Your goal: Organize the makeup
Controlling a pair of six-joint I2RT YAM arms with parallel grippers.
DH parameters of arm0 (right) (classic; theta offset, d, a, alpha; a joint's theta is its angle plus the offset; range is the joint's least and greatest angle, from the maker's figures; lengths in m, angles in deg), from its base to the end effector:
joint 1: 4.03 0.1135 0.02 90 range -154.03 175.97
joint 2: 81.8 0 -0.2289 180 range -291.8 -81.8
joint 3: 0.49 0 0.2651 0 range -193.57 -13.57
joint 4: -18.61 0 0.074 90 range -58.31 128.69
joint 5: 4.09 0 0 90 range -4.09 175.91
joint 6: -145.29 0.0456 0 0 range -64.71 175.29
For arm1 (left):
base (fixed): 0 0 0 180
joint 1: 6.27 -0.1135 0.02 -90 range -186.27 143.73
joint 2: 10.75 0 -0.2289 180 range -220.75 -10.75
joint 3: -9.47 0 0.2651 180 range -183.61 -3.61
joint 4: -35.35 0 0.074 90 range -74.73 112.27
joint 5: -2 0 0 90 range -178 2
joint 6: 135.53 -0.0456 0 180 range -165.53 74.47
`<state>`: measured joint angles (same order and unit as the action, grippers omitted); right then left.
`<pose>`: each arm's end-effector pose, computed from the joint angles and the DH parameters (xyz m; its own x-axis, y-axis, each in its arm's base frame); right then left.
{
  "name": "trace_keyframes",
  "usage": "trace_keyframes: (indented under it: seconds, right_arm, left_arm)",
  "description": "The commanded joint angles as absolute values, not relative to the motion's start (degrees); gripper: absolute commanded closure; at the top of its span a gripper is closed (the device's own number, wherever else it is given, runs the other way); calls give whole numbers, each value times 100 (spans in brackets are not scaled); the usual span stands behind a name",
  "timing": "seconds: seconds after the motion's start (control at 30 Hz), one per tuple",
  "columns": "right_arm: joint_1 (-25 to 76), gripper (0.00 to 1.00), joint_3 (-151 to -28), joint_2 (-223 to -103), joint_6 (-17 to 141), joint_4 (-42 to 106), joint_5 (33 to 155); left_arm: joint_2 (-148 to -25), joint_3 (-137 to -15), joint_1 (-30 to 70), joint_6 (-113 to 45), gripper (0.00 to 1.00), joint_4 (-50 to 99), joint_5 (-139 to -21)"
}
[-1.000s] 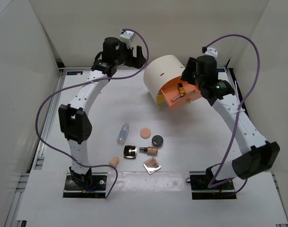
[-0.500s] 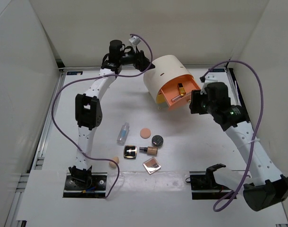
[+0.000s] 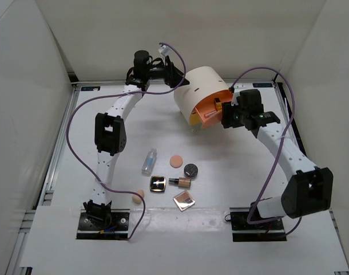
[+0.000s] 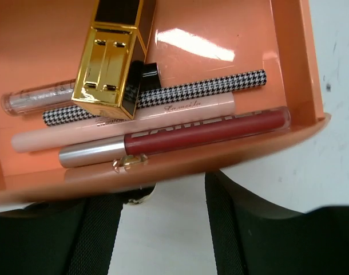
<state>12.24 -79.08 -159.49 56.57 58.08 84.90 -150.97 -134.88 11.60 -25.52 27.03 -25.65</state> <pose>0.3168 0.0916 0.2667 -0.6043 -0.1531 -0.7819 -0.2535 0.9673 0.0065 0.5160 -0.2088 0.2721 -0.4018 -0.0373 -0.9150 0.9001 0.1680 -0.4021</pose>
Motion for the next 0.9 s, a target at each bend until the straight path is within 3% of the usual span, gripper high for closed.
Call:
trace_keyframes:
  seconds: [0.0,0.27,0.47,0.7,0.87]
  right_arm:
    - [1073,40,-8475,-16282,5239,4893,9222]
    - [1038,40,-8941,-17038,5502,4085,9628]
    - [1073,38,-8968,-17391,6531,3503,9540]
    - [1108,27,-8197,-16759,6408,3960,9242]
    - [1091,27,-7921,-16670,5777,4205,9592]
  left_arm:
    - [-14927,-13633,1210,-2646,2,2772,-2366]
    - [-15172,-13615,1350,-2716,2,2693,-2331]
    - [-15208,-13580,1368,-2734,2,2632,-2401]
    - [-15068,-13458,1333,-2945,2,2421,-2788]
    - [-15067,-13448,1263,-2901,2,2403,-2937]
